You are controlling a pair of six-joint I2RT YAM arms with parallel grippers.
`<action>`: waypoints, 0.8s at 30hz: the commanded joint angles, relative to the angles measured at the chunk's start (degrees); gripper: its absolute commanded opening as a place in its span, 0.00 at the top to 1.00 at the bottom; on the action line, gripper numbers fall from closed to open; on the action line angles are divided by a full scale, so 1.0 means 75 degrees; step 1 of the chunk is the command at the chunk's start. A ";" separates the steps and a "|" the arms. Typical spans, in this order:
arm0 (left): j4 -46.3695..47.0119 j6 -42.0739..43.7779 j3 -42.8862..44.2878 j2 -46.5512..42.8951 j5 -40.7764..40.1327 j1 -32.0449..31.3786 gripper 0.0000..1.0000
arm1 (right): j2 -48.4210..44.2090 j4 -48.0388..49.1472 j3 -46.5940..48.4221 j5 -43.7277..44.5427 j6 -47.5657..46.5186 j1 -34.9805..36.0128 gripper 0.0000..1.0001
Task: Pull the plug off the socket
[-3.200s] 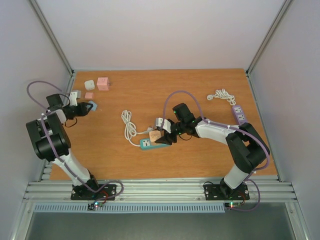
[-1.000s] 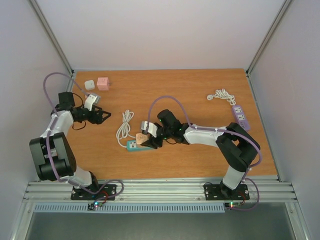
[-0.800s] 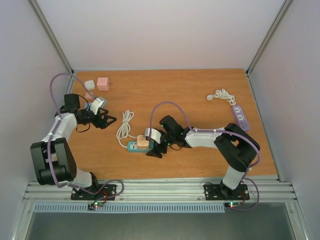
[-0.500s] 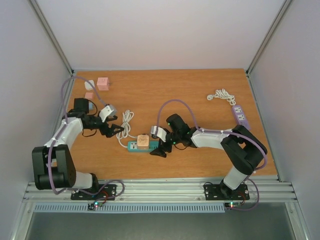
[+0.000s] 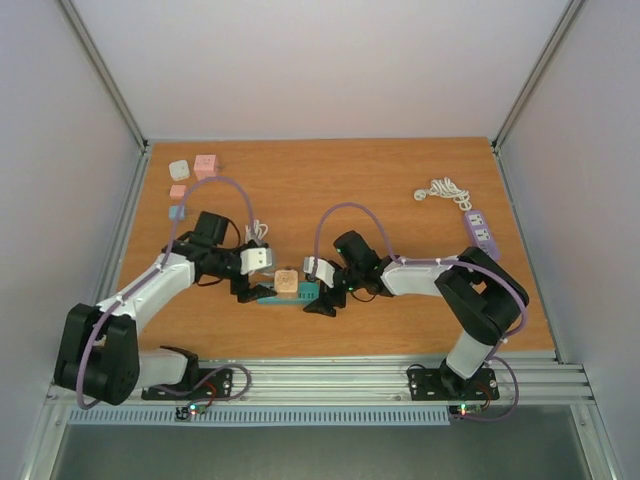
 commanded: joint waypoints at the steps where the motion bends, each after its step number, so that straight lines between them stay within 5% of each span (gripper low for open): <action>1: 0.0930 0.0224 -0.0255 0.0001 -0.0770 -0.0754 0.10 | 0.0290 0.0134 0.0148 0.0015 -0.0338 -0.0003 0.07; 10: 0.1325 0.0056 -0.0264 0.0564 -0.1318 -0.1552 0.17 | 0.0615 0.0135 0.0337 0.0069 -0.0454 0.0025 0.17; 24: 0.1720 -0.0646 -0.0268 0.0424 -0.0947 -0.1566 0.46 | 0.0738 0.0207 0.0353 0.0184 -0.0698 0.0154 0.44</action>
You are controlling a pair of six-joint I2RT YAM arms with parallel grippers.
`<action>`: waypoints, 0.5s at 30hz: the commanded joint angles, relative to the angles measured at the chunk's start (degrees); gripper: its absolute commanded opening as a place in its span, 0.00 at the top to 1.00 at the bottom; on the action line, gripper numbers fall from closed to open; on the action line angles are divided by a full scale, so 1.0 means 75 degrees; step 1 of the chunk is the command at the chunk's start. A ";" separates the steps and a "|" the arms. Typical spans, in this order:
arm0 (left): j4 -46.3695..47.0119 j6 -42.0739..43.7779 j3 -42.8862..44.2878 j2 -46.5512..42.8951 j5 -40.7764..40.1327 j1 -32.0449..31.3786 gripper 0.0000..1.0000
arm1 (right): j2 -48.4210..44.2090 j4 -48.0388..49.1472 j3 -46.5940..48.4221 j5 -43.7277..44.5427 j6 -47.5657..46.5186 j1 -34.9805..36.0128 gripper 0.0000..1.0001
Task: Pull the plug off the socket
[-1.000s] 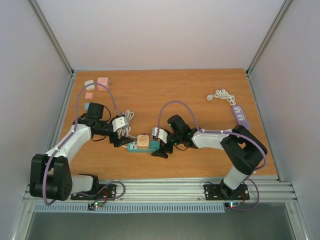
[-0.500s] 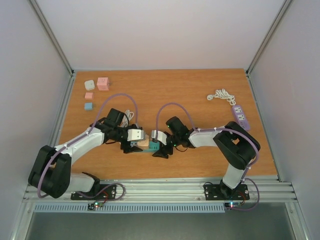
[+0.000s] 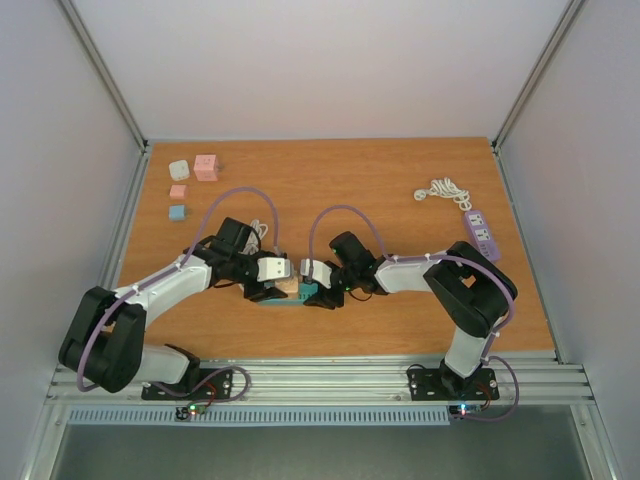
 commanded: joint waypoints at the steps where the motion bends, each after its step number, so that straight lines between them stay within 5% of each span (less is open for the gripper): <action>1: 0.0502 -0.0368 0.0026 -0.0184 0.0464 -0.0034 0.47 | 0.0108 0.0117 0.0118 -0.0085 -0.0204 0.0112 0.45; 15: -0.0141 -0.0290 0.0545 -0.0553 0.1200 0.0435 0.60 | 0.0054 -0.0001 0.0013 0.0073 -0.0298 0.0101 0.56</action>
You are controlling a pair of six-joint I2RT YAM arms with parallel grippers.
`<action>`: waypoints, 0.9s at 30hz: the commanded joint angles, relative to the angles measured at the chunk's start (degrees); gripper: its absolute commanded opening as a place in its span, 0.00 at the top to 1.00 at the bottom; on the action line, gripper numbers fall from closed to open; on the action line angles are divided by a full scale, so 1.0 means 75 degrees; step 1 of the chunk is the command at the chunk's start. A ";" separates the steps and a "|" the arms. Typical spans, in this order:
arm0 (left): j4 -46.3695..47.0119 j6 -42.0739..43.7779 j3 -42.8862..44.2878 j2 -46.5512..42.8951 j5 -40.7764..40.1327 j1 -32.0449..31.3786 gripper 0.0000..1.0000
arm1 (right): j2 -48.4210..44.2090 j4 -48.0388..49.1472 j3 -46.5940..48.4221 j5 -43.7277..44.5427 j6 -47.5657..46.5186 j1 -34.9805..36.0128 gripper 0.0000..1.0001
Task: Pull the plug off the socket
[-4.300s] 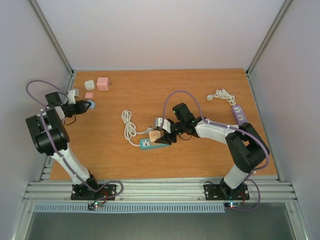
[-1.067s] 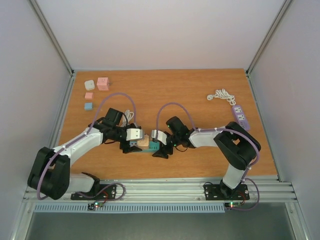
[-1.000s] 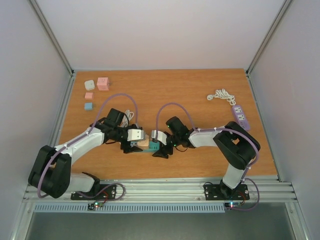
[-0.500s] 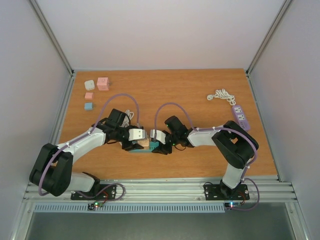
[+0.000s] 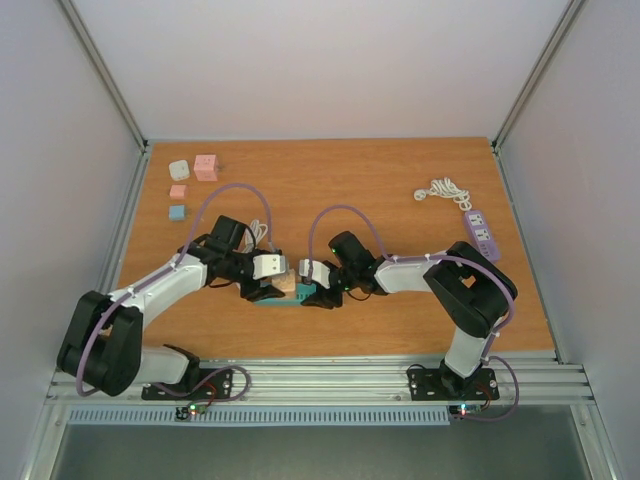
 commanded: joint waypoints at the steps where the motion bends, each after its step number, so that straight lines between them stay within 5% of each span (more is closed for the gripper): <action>1: 0.0179 -0.0060 0.0470 -0.0450 0.0836 0.0088 0.61 | 0.0041 -0.0143 0.0001 0.0214 -0.0130 0.0068 0.57; 27: 0.0313 0.0418 0.0108 -0.0457 0.0108 -0.0031 0.66 | 0.0076 -0.0340 0.0207 0.0169 -0.0089 0.0068 0.58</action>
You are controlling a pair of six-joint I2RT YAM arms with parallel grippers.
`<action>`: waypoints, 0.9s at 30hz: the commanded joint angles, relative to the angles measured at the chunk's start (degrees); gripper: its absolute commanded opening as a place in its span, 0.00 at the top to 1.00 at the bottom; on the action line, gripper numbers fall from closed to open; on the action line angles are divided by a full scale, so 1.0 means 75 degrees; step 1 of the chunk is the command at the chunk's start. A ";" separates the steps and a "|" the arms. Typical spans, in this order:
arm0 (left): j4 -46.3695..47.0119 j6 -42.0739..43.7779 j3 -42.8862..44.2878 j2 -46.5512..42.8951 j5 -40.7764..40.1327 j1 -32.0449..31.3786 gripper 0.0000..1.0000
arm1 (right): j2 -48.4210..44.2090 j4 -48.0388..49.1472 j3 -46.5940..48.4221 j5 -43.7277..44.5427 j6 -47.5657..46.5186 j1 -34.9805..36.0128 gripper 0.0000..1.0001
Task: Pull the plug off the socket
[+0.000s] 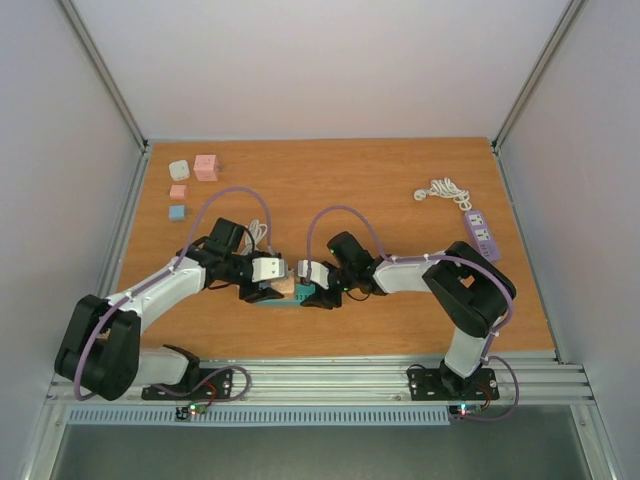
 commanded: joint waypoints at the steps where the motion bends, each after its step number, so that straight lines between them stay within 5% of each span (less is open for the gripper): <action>1: 0.0219 0.0113 0.0394 -0.0295 0.0182 -0.0034 0.66 | -0.0014 -0.0340 0.0181 0.0144 -0.0046 0.0035 0.58; 14: 0.0716 0.0302 -0.0171 0.0314 -0.0026 -0.0037 0.67 | 0.0210 -0.0478 0.0207 -0.0077 -0.0016 0.0036 0.63; 22: 0.0118 -0.0291 0.0748 -0.0470 0.0523 -0.0046 0.68 | -0.0121 -0.0501 0.0210 -0.0133 0.0035 0.0035 0.64; 27: 0.0503 0.0024 0.0097 0.0105 0.0068 -0.0046 0.68 | -0.0032 -0.0478 0.0130 -0.0147 0.0005 0.0034 0.65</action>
